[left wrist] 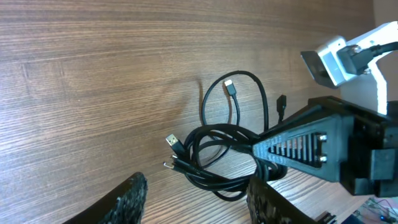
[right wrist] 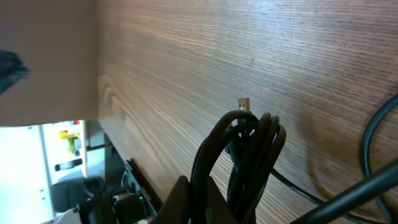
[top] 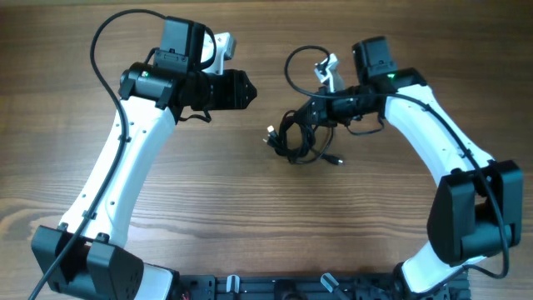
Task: Untangle cables
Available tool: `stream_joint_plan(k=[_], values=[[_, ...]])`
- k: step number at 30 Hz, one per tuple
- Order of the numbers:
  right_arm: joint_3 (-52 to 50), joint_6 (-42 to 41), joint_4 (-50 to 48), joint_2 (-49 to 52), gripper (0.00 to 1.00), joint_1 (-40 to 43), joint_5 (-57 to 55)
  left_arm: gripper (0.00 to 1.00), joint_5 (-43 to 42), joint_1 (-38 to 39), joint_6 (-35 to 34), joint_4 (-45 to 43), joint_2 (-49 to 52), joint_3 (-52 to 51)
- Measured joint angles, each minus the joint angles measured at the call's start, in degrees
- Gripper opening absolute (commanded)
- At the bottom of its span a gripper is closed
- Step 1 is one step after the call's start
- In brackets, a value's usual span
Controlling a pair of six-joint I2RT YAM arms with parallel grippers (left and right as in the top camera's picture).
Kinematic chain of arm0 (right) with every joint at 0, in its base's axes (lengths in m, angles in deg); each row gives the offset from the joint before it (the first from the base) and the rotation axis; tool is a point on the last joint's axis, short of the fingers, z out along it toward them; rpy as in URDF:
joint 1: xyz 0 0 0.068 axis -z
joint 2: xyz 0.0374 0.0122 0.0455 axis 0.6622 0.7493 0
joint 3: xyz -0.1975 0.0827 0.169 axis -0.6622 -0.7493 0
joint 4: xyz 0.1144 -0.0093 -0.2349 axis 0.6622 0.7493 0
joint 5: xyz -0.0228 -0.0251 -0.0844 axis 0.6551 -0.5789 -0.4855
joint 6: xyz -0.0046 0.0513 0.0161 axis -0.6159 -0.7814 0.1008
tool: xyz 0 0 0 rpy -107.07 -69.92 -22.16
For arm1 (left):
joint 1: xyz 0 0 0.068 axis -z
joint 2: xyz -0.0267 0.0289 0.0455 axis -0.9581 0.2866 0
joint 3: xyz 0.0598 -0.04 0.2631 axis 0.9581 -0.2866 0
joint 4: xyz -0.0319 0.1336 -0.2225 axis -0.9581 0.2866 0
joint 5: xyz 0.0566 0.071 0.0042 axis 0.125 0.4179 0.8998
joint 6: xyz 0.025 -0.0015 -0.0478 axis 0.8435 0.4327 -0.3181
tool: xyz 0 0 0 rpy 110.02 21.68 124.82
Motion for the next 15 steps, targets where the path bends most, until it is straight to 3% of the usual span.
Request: stream_joint_plan(k=[6,7,8,11,12,15], values=[[0.0,-3.96,-0.76,0.0,0.09,-3.17,-7.72,0.57,2.71,0.0,0.0,0.79,0.0,0.0],[0.0,-4.57,-0.92,0.0,0.16,-3.65,-9.27,0.57,2.91,0.0,-0.02,0.79,0.0,0.0],[0.0,-5.03,-1.01,0.0,0.37,-4.0,-10.36,0.57,3.04,0.0,-0.02,0.79,0.02,0.0],[0.0,-6.82,-1.42,0.0,0.61,-4.81,-13.55,0.57,3.41,0.0,-0.02,0.79,0.02,0.0],[0.0,-7.41,-1.68,0.0,0.67,-4.81,-14.38,0.57,3.48,0.0,-0.02,0.79,0.02,0.0],[0.0,-7.87,-1.68,0.0,0.69,-4.39,-15.78,0.57,3.67,0.0,-0.02,0.83,0.02,0.0]])
